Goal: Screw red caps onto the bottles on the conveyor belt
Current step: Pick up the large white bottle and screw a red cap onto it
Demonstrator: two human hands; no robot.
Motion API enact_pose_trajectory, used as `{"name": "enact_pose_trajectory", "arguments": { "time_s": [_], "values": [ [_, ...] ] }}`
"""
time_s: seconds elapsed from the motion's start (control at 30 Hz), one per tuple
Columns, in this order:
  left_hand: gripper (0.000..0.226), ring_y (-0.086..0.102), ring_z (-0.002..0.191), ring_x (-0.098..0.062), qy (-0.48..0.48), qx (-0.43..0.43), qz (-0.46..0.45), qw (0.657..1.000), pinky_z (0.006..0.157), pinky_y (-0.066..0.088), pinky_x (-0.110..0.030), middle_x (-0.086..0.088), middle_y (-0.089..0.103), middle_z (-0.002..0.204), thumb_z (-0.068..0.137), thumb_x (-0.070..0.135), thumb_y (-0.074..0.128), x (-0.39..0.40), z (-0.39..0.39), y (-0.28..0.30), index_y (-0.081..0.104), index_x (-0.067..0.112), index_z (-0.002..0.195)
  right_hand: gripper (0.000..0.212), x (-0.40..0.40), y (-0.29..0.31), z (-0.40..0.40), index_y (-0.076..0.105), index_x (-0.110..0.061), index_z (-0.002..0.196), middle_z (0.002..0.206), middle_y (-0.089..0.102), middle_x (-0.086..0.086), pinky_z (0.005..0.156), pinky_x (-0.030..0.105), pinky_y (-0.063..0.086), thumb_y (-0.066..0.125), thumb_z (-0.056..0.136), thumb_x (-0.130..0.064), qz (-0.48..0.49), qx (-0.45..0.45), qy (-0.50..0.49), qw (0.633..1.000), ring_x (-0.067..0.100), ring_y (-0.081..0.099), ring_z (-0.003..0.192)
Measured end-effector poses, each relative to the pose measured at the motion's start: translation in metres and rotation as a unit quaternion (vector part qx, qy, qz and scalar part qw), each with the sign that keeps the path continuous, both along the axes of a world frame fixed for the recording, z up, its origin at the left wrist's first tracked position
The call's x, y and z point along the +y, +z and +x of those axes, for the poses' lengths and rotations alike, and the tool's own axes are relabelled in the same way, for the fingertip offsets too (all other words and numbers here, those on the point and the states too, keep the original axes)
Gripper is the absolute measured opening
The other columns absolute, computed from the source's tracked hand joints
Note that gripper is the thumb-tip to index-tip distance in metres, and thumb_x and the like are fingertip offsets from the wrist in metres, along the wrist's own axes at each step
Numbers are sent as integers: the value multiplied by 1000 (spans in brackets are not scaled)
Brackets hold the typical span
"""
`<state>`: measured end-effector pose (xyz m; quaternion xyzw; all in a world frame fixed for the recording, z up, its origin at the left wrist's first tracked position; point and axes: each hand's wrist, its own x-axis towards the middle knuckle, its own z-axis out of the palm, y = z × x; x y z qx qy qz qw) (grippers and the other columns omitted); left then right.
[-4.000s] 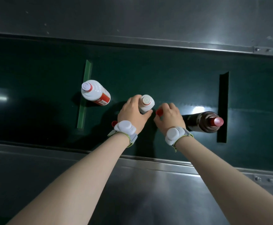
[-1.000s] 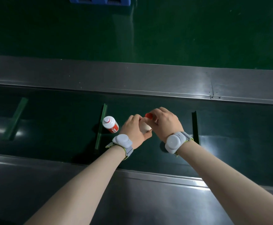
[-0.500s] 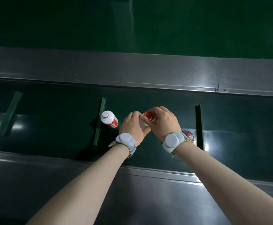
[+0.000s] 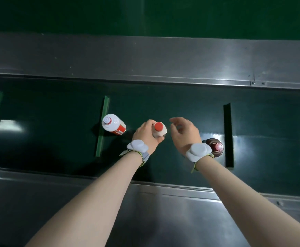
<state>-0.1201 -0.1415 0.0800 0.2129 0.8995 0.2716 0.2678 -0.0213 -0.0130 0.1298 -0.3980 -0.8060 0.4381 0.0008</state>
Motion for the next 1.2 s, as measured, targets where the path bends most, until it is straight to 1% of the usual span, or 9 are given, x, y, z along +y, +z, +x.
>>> {"name": "enact_pose_trajectory", "arguments": {
  "time_s": [0.13, 0.23, 0.33, 0.43, 0.6, 0.73, 0.9, 1.0, 1.2],
  "values": [
    [45, 64, 91, -20, -15, -19, -3, 1000, 70, 44, -31, 14, 65, 107, 78, 39, 87, 5, 8, -37, 57, 34, 111, 31, 8, -25, 10, 68, -24, 129, 124, 71, 2, 88, 26, 46, 49, 104, -22, -3, -29, -59, 998, 22, 68, 111],
    [47, 67, 101, -27, -49, -26, -8, 998, 74, 43, -31, 9, 67, 117, 84, 30, 86, 3, 18, -60, 57, 30, 121, 30, 6, -33, 14, 69, -25, 127, 123, 70, 1, 91, 30, 52, 51, 104, -23, -9, -40, -38, 998, 21, 68, 107],
    [61, 63, 125, -31, -43, -18, -3, 999, 89, 50, -36, 1, 64, 142, 90, 28, 84, 0, 26, -69, 56, 23, 143, 28, -2, -34, 15, 70, -24, 126, 117, 70, 0, 88, 31, 53, 55, 103, -23, 3, -39, -4, 999, 19, 67, 101],
    [75, 53, 143, -27, -36, -31, -1, 999, 109, 46, -38, -1, 52, 161, 95, 32, 79, -2, 26, -66, 44, 21, 160, 26, -11, -30, 11, 71, -21, 125, 115, 69, 1, 87, 34, 55, 57, 103, -23, 15, -31, 16, 999, 20, 66, 99],
    [74, 61, 134, -27, -20, -25, -5, 999, 101, 55, -50, -3, 53, 157, 97, 33, 76, -28, 12, -54, 41, 22, 161, 28, -32, -17, 1, 69, -19, 128, 119, 66, 2, 93, 38, 54, 59, 102, -24, 49, -17, 48, 998, 26, 63, 111],
    [69, 65, 125, -29, 3, -2, -25, 1000, 95, 57, -51, -4, 55, 153, 97, 33, 75, -70, -6, -55, 45, 21, 157, 28, -56, -10, -15, 71, -16, 127, 120, 67, 7, 96, 38, 50, 61, 101, -19, 100, 11, 92, 991, 31, 58, 113],
    [64, 66, 125, -29, 43, -9, -54, 998, 96, 57, -51, -5, 56, 152, 96, 34, 77, -122, -24, -71, 51, 20, 152, 27, -92, -34, -37, 73, -13, 125, 122, 68, 10, 96, 35, 45, 63, 100, -15, 110, 15, 140, 984, 35, 58, 113],
    [58, 67, 122, -28, 51, -14, -70, 996, 94, 58, -50, -5, 57, 148, 97, 33, 76, -148, -29, -87, 54, 20, 149, 32, -115, -71, -47, 70, -13, 130, 126, 66, 12, 97, 43, 50, 63, 99, -16, 82, -27, 191, 978, 37, 58, 115],
    [50, 68, 118, -28, 35, -16, -100, 994, 88, 59, -50, -5, 56, 148, 100, 31, 70, -185, -34, -118, 56, 19, 146, 41, -154, -142, -68, 57, -17, 138, 133, 56, 13, 94, 44, 53, 62, 100, -33, 29, -166, 274, 947, 37, 51, 126]
  ]
}}
